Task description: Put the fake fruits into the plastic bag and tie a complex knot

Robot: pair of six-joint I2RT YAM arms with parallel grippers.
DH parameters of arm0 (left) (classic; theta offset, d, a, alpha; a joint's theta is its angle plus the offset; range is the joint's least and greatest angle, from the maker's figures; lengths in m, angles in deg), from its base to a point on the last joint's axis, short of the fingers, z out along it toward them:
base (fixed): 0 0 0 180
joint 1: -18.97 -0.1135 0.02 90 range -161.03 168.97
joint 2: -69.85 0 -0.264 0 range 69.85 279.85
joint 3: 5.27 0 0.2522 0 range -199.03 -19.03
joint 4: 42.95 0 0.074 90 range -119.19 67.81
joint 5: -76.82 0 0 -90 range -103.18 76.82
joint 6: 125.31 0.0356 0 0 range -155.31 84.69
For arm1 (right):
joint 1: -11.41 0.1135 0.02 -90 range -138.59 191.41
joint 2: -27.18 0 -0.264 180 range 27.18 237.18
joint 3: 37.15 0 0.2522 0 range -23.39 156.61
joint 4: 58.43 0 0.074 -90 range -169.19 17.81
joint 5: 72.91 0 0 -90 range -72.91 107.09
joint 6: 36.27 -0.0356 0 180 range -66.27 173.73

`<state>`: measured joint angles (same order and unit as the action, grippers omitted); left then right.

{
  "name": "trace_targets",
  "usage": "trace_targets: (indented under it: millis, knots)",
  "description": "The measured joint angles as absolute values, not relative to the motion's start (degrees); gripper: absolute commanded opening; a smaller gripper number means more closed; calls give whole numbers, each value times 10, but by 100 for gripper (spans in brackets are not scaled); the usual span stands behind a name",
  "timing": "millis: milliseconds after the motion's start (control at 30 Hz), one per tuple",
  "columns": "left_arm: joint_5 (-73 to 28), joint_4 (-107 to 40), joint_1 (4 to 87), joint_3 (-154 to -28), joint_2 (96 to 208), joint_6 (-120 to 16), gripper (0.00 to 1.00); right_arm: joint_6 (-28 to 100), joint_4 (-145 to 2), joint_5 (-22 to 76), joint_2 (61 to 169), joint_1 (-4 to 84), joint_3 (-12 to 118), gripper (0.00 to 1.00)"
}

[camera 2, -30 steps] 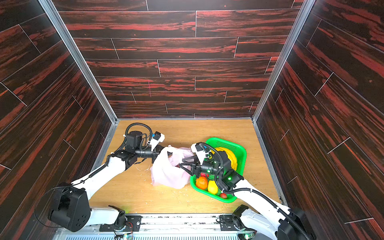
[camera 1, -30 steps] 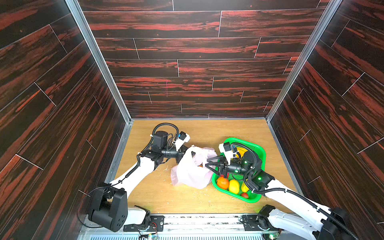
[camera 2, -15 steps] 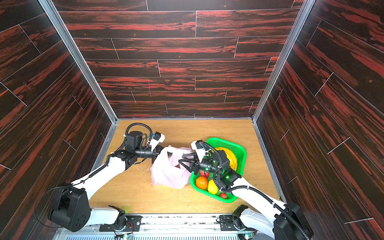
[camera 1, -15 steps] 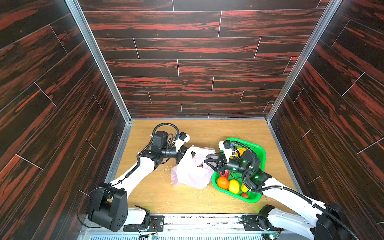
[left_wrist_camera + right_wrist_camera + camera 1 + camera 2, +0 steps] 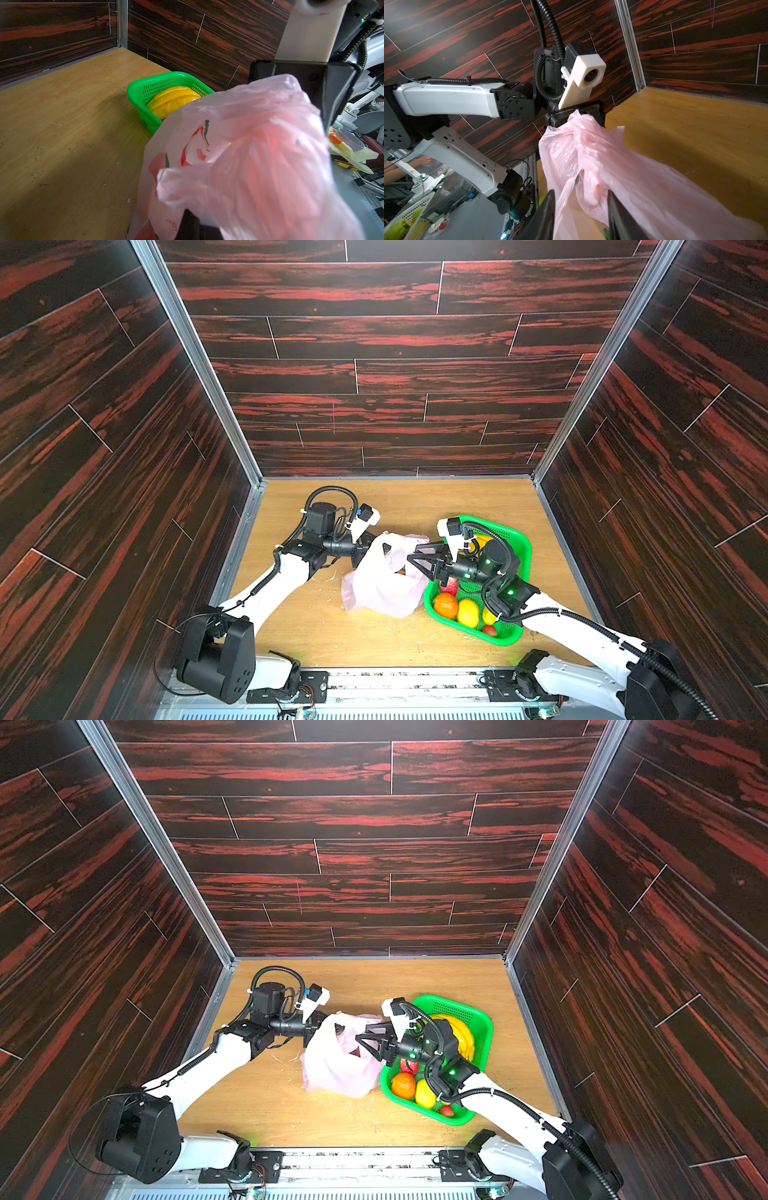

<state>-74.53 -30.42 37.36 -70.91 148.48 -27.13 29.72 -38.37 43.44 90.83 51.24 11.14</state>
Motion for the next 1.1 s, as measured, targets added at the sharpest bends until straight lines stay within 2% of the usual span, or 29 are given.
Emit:
trace_targets:
  millis: [467,633,800,1100]
  knots:
    - [-747,-300,374,-709,1485,-267,0,304,-377,430,919,512,119,26]
    - [-747,-300,374,-709,1485,-265,0,302,-370,425,926,512,120,17]
    - [-747,-298,374,-709,1485,-263,0,299,-367,418,927,512,120,0]
    - [-705,-288,374,-709,1469,-257,0,304,-399,395,904,512,120,0]
